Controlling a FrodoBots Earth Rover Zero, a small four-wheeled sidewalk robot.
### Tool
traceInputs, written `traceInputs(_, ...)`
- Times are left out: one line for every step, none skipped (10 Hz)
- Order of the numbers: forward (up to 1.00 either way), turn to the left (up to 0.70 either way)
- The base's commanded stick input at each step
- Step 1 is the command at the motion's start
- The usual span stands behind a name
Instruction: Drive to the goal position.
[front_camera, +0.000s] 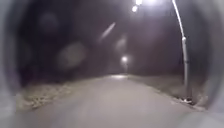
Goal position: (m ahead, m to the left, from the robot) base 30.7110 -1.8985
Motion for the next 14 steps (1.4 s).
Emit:
traceInputs(0.85,0.0)
traceInputs(0.85,0.0)
traceInputs(0.85,0.0)
traceInputs(0.85,0.0)
traceInputs(0.85,0.0)
traceInputs(0.85,0.0)
traceInputs(0.85,0.0)
traceInputs(0.85,0.0)
traceInputs(0.85,0.0)
traceInputs(0.85,0.0)
traceInputs(0.85,0.0)
traceInputs(0.85,0.0)
traceInputs(0.85,0.0)
traceInputs(0.85,0.0)
